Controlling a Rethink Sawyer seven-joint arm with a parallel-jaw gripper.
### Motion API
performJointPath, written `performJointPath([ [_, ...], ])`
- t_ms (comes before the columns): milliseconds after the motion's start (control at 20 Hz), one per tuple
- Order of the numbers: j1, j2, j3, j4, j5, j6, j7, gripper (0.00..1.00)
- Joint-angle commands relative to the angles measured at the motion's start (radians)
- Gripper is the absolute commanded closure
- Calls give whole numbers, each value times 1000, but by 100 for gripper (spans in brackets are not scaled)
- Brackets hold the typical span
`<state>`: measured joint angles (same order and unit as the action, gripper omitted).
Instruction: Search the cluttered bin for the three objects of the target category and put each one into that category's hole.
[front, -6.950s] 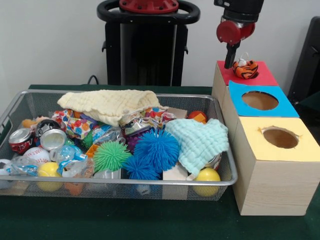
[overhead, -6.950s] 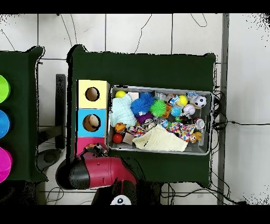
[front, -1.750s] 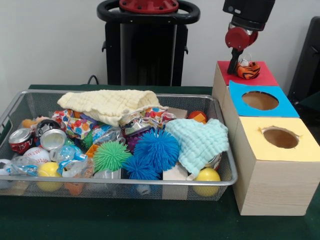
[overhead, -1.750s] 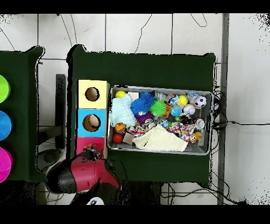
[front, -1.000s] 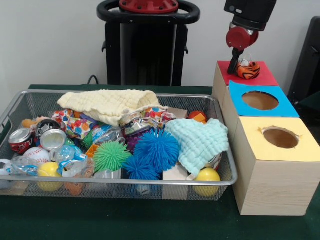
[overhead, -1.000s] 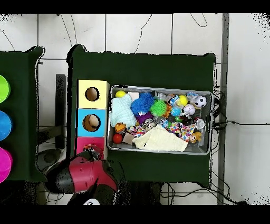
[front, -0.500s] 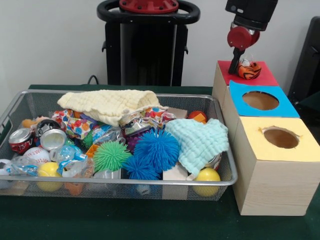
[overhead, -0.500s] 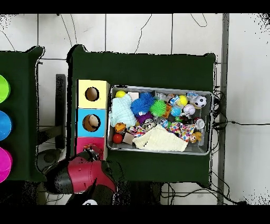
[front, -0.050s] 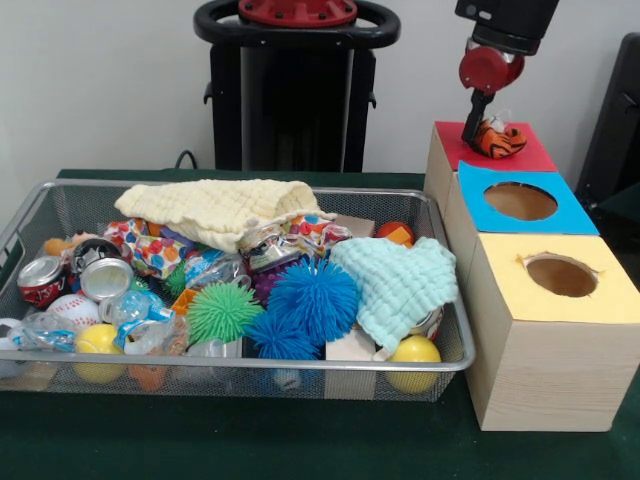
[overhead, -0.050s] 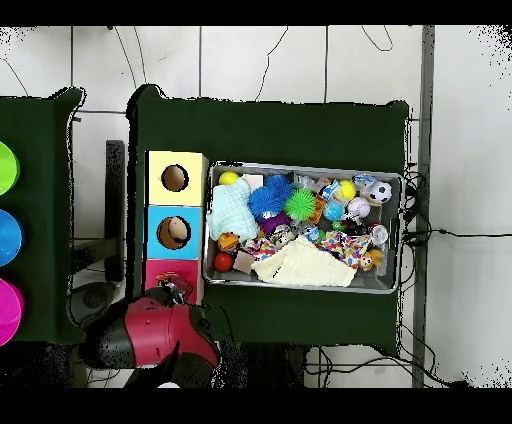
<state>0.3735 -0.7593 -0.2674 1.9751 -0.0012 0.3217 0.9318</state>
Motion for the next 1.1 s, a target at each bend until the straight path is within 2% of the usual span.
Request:
performJointPath([
  [50,-26,-48,72,-59,50,148,229,100],
  [950,-43,-43,78,-51,36,128,225,100],
  [1100,-43,-15,81,-52,33,92,232,100],
])
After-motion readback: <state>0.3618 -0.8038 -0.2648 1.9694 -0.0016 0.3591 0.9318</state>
